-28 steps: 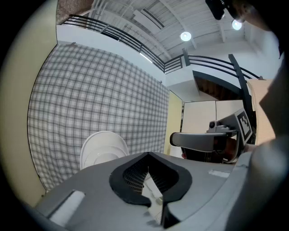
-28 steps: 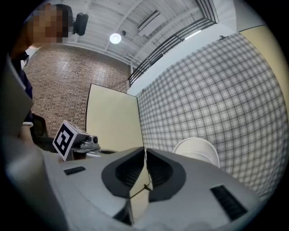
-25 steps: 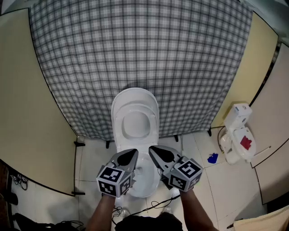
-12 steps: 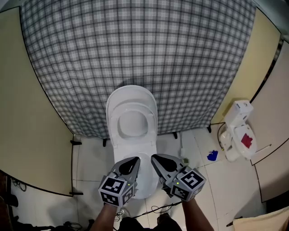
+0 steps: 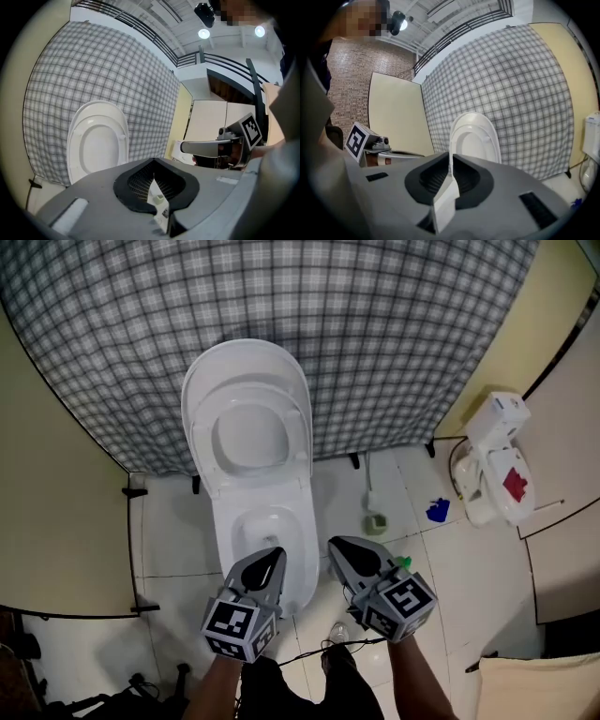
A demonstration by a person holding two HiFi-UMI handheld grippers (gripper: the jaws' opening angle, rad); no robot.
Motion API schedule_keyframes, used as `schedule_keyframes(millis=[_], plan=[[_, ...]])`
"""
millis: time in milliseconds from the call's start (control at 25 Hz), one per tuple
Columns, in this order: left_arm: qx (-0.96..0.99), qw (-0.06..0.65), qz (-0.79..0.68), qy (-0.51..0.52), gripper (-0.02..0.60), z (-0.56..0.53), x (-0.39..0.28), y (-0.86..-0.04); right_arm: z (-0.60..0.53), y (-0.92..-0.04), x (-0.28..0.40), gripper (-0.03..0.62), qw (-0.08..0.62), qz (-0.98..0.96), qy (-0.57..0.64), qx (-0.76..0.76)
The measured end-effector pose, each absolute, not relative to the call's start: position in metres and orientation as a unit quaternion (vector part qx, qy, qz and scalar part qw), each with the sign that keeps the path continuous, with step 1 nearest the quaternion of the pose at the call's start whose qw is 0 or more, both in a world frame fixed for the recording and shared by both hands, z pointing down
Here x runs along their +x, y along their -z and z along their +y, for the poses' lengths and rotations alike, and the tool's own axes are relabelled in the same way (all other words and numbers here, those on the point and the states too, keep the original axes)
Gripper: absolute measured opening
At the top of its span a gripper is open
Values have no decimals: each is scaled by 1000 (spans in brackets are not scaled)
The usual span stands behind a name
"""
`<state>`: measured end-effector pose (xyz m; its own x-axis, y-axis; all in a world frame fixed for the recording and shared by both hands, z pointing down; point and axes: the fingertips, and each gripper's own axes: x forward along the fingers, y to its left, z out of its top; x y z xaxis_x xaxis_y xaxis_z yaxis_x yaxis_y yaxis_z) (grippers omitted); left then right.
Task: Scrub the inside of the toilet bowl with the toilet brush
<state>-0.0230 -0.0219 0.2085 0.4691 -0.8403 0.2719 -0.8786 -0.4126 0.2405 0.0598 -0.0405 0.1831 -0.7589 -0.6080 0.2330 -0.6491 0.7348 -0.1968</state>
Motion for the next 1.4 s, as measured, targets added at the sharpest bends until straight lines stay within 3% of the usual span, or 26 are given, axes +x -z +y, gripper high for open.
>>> schedule_keyframes(millis=[360, 440, 960, 1040, 1400], plan=[[839, 219, -491, -84, -8, -28, 6, -319, -57, -302, 122, 40, 136, -896, -175, 384], [839, 231, -486, -80, -8, -26, 16, -347, -55, -336, 139, 190, 148, -886, -191, 395], [837, 263, -469, -105, -8, -27, 62, -481, -66, -549, 240, 192, 255, -804, -217, 491], [836, 264, -469, -105, -8, -28, 64, -493, -68, -583, 248, 256, 273, -791, -224, 500], [835, 276, -459, -129, -8, -30, 69, -533, -86, -686, 259, 302, 311, -748, -258, 526]])
